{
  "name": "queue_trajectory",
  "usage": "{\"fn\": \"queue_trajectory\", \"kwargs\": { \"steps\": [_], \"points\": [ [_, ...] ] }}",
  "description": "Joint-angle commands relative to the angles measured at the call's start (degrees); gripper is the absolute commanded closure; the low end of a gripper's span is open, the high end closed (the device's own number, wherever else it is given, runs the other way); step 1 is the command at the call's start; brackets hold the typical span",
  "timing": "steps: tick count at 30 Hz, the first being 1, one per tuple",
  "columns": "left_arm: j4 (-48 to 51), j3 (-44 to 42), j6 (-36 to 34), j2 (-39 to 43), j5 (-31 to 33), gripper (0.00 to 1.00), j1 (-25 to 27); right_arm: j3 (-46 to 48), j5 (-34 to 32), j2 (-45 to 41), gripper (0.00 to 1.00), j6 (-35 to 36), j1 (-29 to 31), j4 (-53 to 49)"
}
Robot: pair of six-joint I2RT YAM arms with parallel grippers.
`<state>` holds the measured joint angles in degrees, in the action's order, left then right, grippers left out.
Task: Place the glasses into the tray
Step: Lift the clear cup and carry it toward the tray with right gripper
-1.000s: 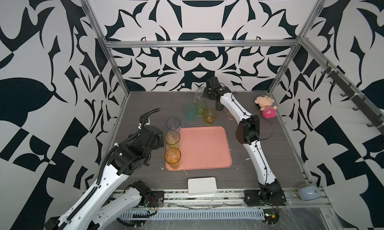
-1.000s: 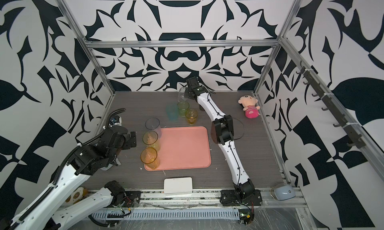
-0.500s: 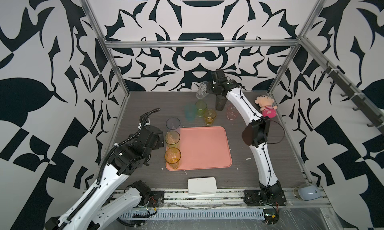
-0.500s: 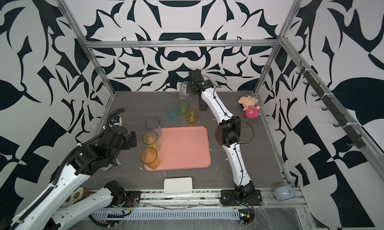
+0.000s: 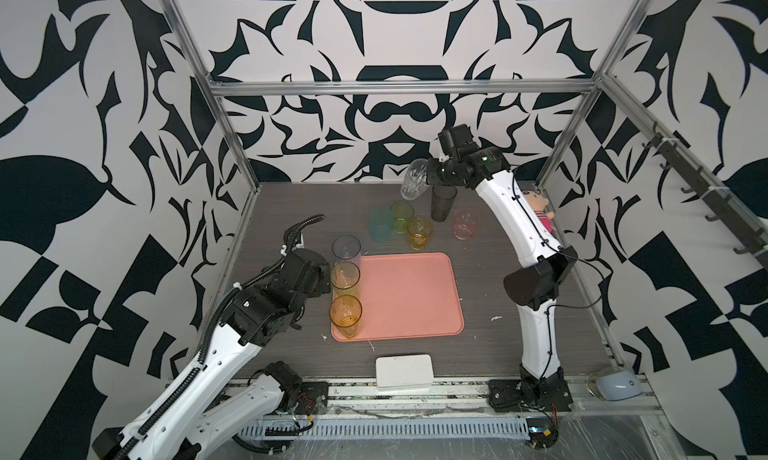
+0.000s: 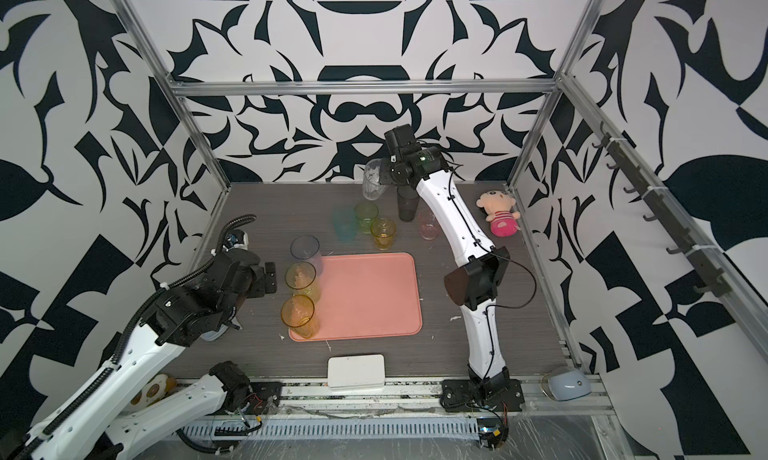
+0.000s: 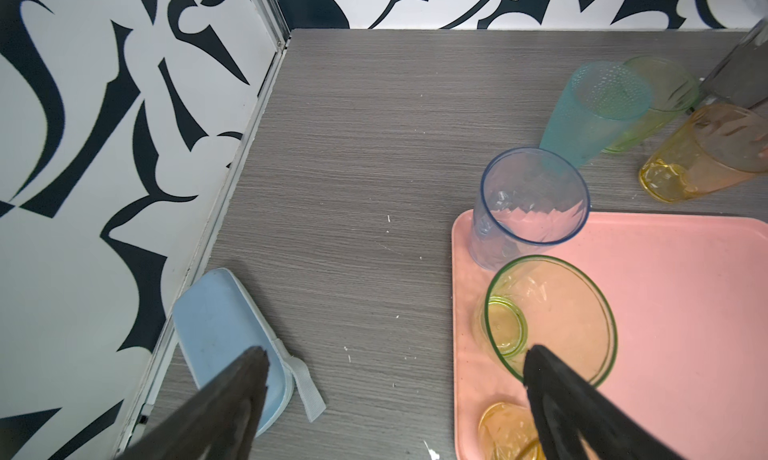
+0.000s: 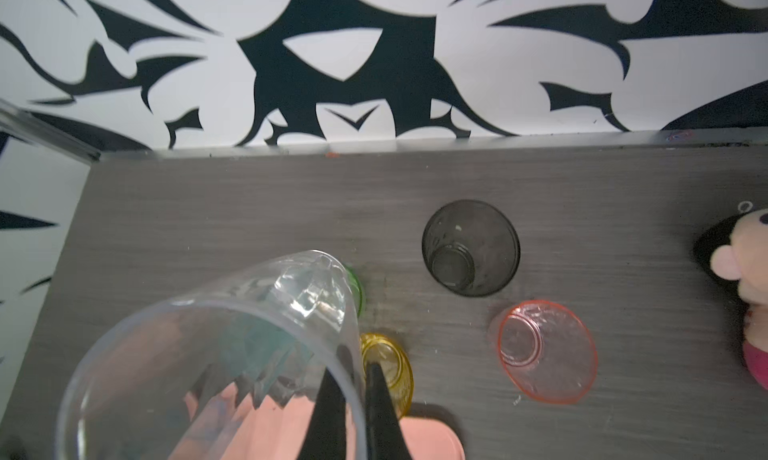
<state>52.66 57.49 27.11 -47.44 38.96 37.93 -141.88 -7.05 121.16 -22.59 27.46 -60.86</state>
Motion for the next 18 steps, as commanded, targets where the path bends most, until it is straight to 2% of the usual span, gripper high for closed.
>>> {"fn": "queue_trajectory", "kwargs": {
  "steps": [1,10,18],
  "points": [
    [-0.6,0.1,0.1,0.0,-0.9,0.01,-0.1,-0.8,0.1,-4.5,1.00,1.9,1.9,-6.5],
    [-1.6,-0.4,-0.7,1.9,-2.8,0.01,-0.1,3.2,-5.9,-7.8,1.00,2.5,9.0,-12.4],
    [-2.0,-0.7,-0.8,3.0,-3.8,0.01,-0.1,6.4,-7.1,-7.5,1.00,1.0,13.6,-12.7]
  ]
}}
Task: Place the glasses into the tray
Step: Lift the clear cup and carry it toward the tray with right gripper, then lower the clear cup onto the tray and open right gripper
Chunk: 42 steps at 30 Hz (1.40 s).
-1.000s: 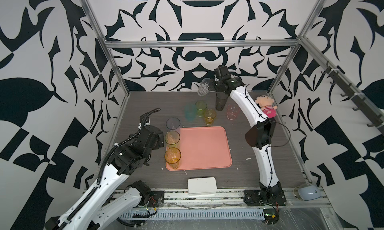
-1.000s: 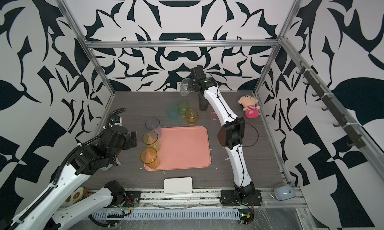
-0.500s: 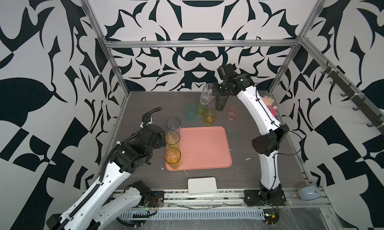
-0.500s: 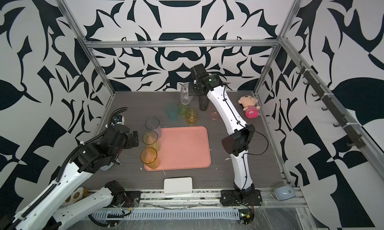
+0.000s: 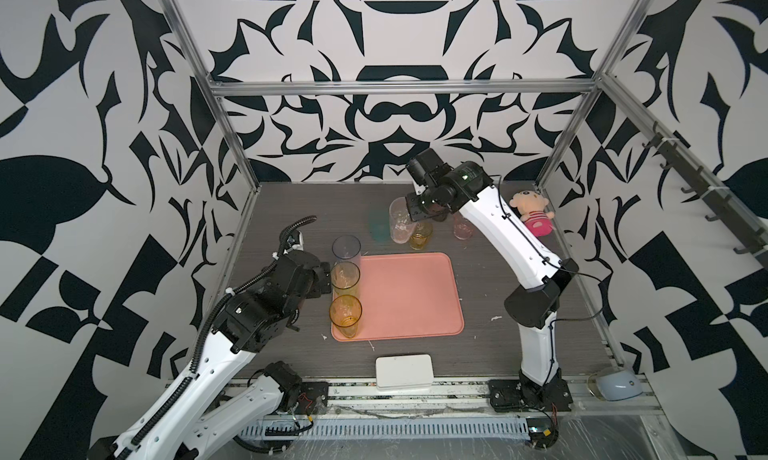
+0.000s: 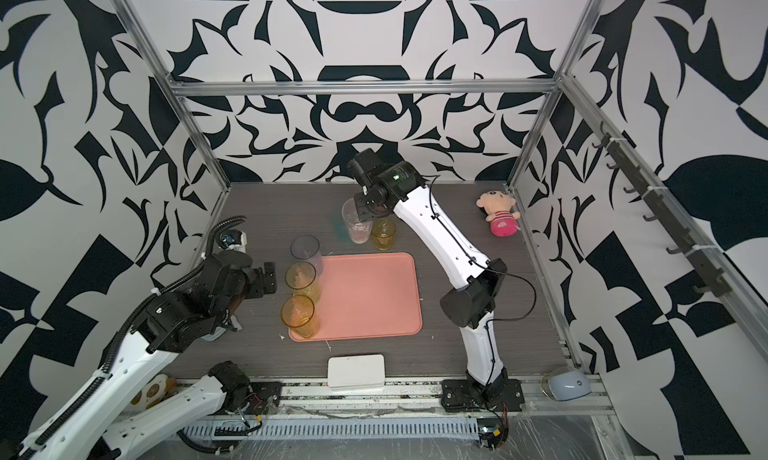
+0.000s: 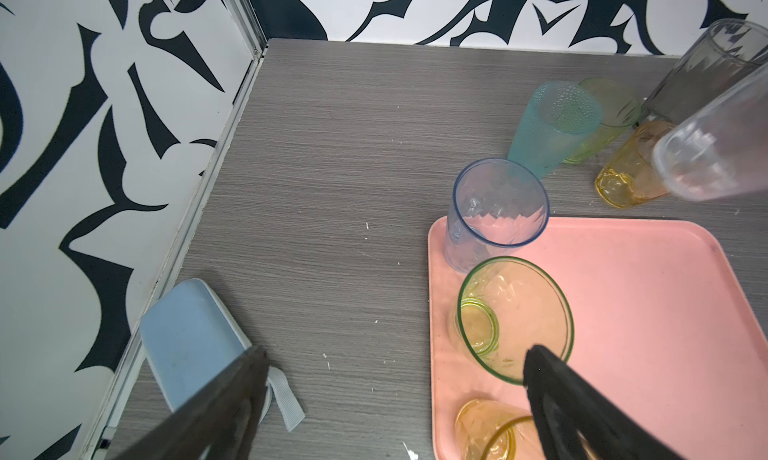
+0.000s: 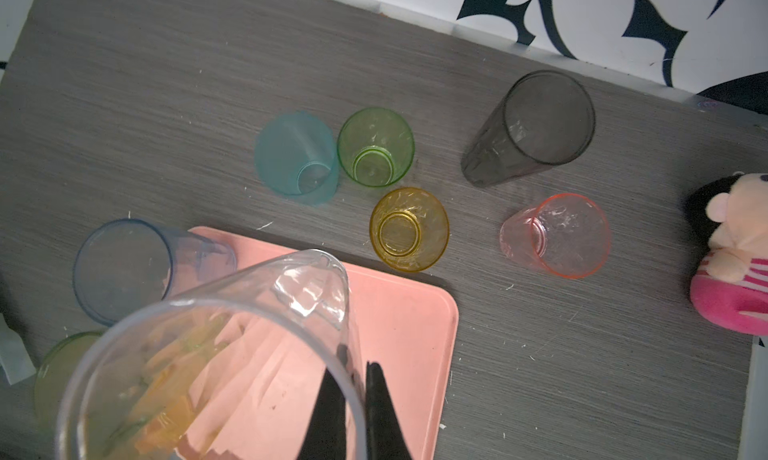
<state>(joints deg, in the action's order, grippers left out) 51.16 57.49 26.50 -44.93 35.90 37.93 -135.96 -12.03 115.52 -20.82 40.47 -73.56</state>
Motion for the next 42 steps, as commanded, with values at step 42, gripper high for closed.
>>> {"fn": "queue_trajectory", "kwargs": {
  "steps": [42],
  "points": [
    [-0.2,-1.2,-0.2,1.2,-1.4,0.00,-0.1,28.1,0.4,-2.8,1.00,-6.3,2.2,19.6]
  ]
}}
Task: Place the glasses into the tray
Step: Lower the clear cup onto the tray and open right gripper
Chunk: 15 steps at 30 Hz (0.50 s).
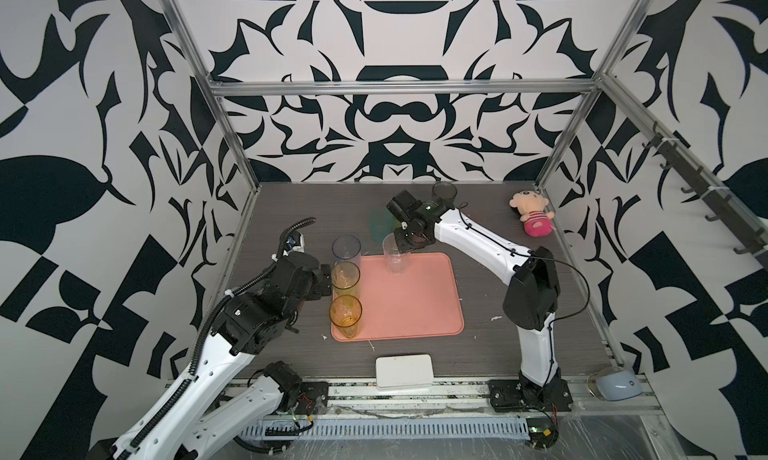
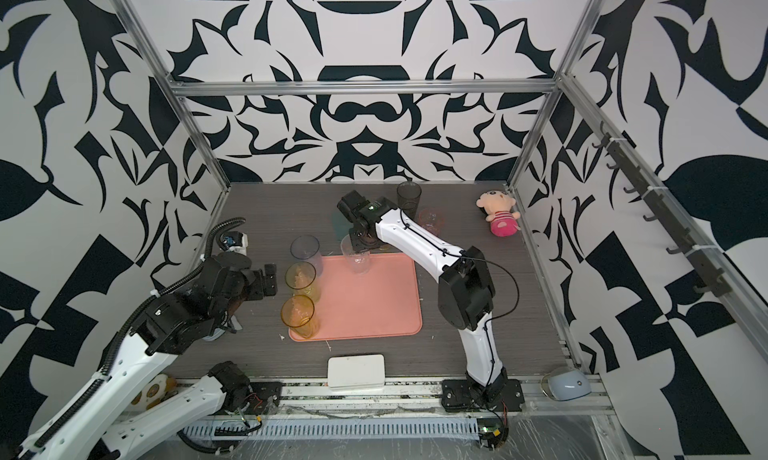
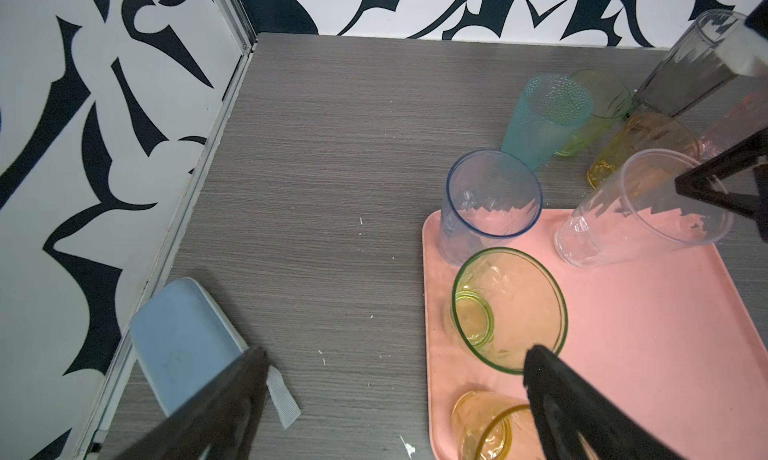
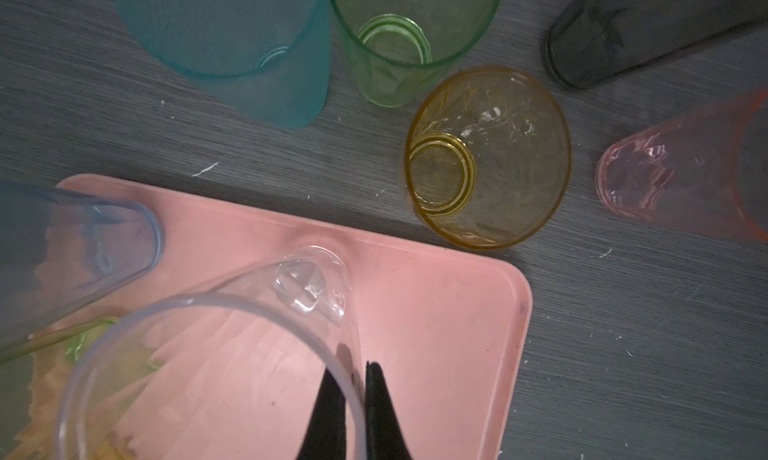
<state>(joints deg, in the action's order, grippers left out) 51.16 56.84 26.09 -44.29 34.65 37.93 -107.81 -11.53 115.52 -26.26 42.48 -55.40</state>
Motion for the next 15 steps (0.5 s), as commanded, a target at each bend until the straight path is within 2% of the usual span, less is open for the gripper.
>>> {"fn": "queue_trajectory", "kwargs": {
  "steps": [1,3,10,15],
  "points": [
    [-0.2,-0.6,0.2,0.6,-0.1,0.01,-0.1,0.1,-0.1,-2.8,1.00,-0.9,0.2,1.5],
    [-0.2,-0.5,0.2,0.4,-0.2,0.00,-0.1,0.9,2.2,-2.8,1.00,-1.1,0.2,2.2],
    [-0.2,-0.5,0.3,0.3,-0.2,0.01,-0.1,2.1,2.9,-2.9,1.00,-1.7,0.2,2.6],
    [-0.1,-0.6,0.4,0.3,-0.3,0.00,-0.1,2.3,3.0,-3.1,0.89,-1.9,0.2,2.6]
  ]
}}
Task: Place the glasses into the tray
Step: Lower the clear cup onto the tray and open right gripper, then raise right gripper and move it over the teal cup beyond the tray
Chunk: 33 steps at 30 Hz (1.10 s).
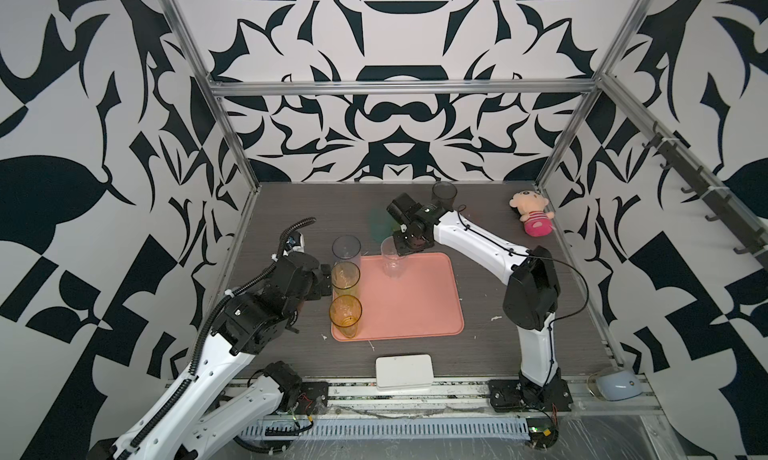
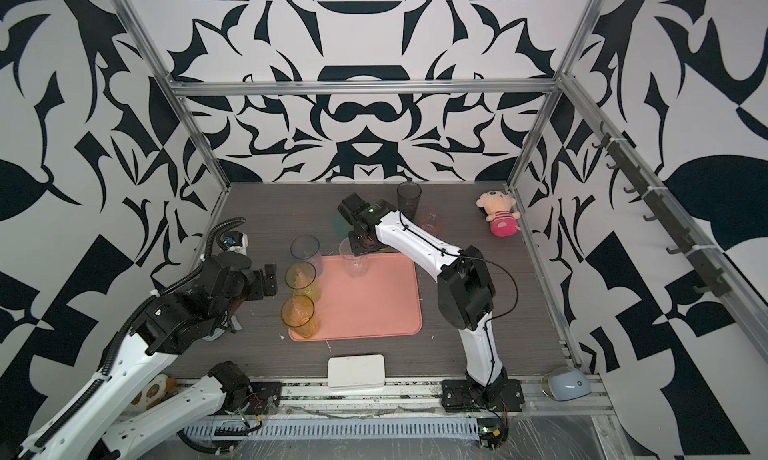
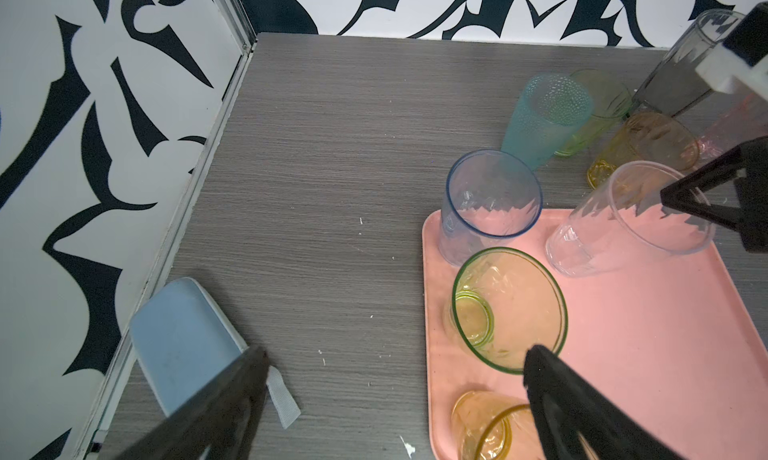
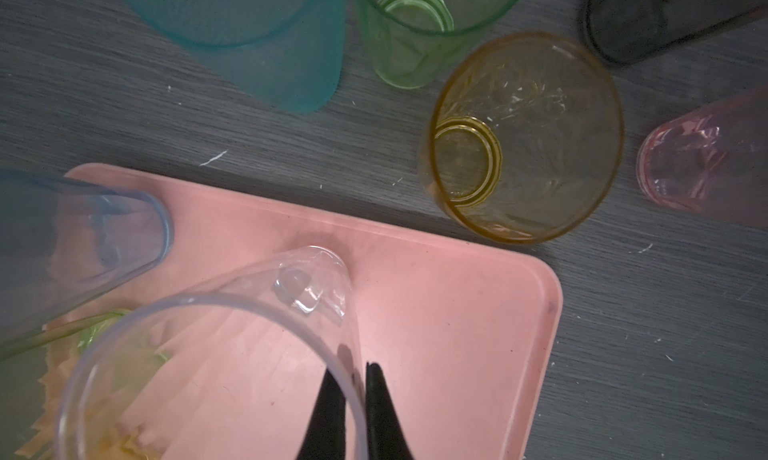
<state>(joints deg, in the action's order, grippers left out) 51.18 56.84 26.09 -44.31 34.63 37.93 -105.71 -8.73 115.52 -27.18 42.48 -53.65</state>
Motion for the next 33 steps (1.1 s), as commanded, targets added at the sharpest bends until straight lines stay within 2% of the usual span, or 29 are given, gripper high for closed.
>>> {"fn": "queue_trajectory", "kwargs": {
  "steps": [1,25,33],
  "points": [
    [-0.1,-0.5,0.4,0.4,-0.3,0.00,-0.1,0.1,0.3,-3.1,0.87,-0.9,0.2,0.8],
    [-0.6,-0.7,0.3,1.6,-1.0,0.01,-0.1,-7.3,-1.8,-5.9,0.55,2.5,0.3,-3.8],
    [-0.5,-0.8,0.3,1.7,-0.6,0.01,-0.1,-12.3,-1.8,-7.5,0.50,3.7,0.3,-6.2]
  ]
}}
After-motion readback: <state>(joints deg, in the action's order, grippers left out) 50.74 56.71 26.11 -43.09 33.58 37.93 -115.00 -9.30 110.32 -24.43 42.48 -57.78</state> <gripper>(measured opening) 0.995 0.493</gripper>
